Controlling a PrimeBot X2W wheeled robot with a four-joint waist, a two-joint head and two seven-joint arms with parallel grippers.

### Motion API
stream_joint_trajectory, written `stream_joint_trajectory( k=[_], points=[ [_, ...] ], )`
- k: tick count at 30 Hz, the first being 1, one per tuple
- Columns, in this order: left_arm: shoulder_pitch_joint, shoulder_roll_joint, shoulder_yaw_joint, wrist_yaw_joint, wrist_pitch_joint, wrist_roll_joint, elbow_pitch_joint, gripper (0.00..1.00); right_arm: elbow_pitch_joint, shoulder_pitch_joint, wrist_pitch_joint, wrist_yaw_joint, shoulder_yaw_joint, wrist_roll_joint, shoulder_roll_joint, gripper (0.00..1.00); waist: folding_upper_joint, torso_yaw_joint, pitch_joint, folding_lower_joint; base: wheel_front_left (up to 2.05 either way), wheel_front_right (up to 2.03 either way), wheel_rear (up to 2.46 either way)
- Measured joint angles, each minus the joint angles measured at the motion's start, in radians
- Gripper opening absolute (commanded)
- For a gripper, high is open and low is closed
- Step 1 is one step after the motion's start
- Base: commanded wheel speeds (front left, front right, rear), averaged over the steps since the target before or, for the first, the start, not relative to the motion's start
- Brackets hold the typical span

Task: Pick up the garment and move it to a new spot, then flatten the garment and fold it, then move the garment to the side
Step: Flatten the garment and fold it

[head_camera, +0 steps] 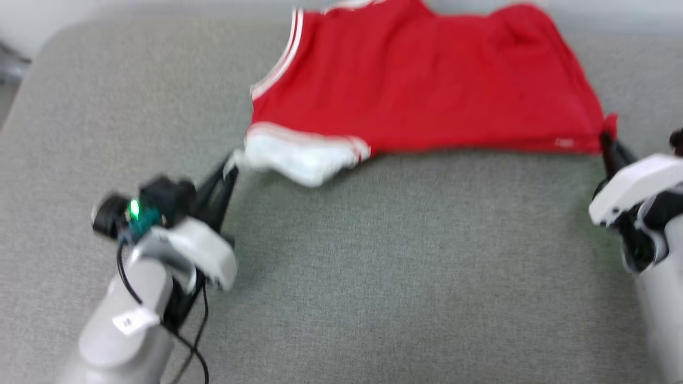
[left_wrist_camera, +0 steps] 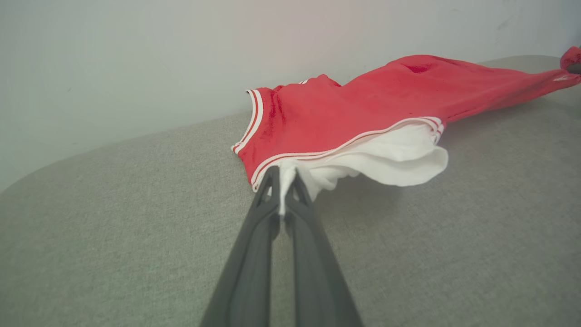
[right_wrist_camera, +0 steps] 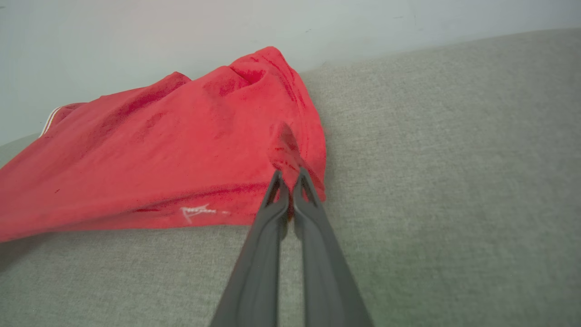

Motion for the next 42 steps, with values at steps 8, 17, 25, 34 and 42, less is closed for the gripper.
stream_joint_trajectory(
  k=[8, 17, 25, 34, 42],
  points=[
    [0.186, 0.022, -0.024, 0.014, 0.019, -0.029, -0.023, 0.0, -0.005, 0.136, 0.019, 0.0, 0.03, 0.112, 0.034, 0.0, 0.0, -0.013, -0.105, 0.0, 0.0, 0.0, 0.0],
    [0.387, 0.078, -0.023, 0.046, 0.064, -0.066, -0.121, 0.0, -0.095, 0.322, 0.092, 0.0, 0.086, 0.227, 0.021, 0.0, 0.0, -0.028, -0.216, 0.0001, 0.0, 0.0, 0.0],
    [0.585, 0.138, -0.032, 0.045, 0.159, -0.142, -0.307, 0.0, -0.263, 0.514, 0.227, 0.0, 0.143, 0.309, -0.052, 0.0, 0.0, -0.031, -0.288, 0.0002, 0.0, 0.0, 0.0],
    [0.785, 0.193, -0.029, 0.068, 0.231, -0.227, -0.503, 0.0, -0.486, 0.746, 0.444, 0.0, 0.116, 0.416, -0.125, 0.0, 0.0, -0.011, -0.333, 0.0002, 0.0, 0.0, 0.0],
    [0.855, 0.237, -0.015, 0.085, 0.254, -0.251, -0.604, 0.0, -0.692, 0.91, 0.614, 0.0, 0.008, 0.41, -0.109, 0.0, 0.0, 0.0, -0.334, 0.0002, 0.0, 0.0, 0.0]
  ],
)
